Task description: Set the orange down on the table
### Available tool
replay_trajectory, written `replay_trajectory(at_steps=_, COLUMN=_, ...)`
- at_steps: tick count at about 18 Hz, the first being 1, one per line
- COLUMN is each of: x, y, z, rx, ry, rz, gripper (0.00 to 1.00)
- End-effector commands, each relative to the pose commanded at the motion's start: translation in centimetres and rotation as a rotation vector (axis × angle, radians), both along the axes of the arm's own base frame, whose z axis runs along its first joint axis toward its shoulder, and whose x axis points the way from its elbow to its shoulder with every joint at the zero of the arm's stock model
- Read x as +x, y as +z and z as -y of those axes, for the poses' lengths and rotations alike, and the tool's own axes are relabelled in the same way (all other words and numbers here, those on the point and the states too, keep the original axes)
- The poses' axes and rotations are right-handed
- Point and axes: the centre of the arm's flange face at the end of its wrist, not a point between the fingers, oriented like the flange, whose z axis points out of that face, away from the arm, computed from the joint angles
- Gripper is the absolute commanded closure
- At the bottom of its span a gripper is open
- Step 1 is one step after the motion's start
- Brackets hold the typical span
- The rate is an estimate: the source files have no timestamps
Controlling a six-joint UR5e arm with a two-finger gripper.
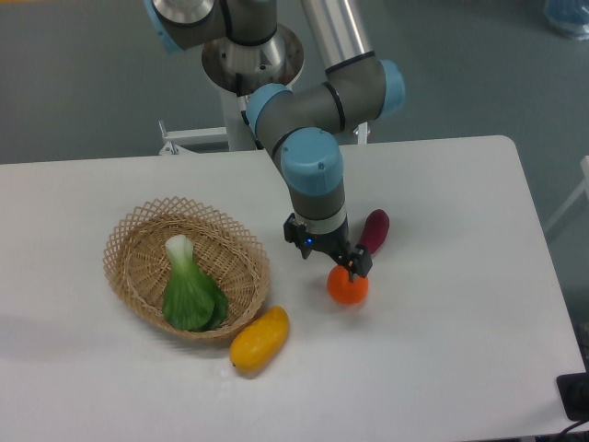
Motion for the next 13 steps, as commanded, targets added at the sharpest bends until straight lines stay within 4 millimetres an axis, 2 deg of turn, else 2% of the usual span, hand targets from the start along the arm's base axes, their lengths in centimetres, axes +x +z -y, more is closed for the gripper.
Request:
replay_trajectory(at_steps=5, x=-1.7, y=0.5, z=0.4, rx=0.009, ry=0.023, rz=-0.011, gripper=0.0)
replay_trajectory(at_steps=8, x=-1.9, y=0.3, z=0.7, rx=0.019, ry=0.029, rz=0.005, gripper=0.0)
replay_trajectory(at_steps=10, x=-3.6, y=1.0, z=1.8, rx=0.108, ry=0.06, rz=0.06, gripper=0.0)
replay_trajectory(at_steps=13, x=-5.2, y=2.7, z=1.4, rx=0.134, ry=0.062, rz=0.039, gripper=0.0)
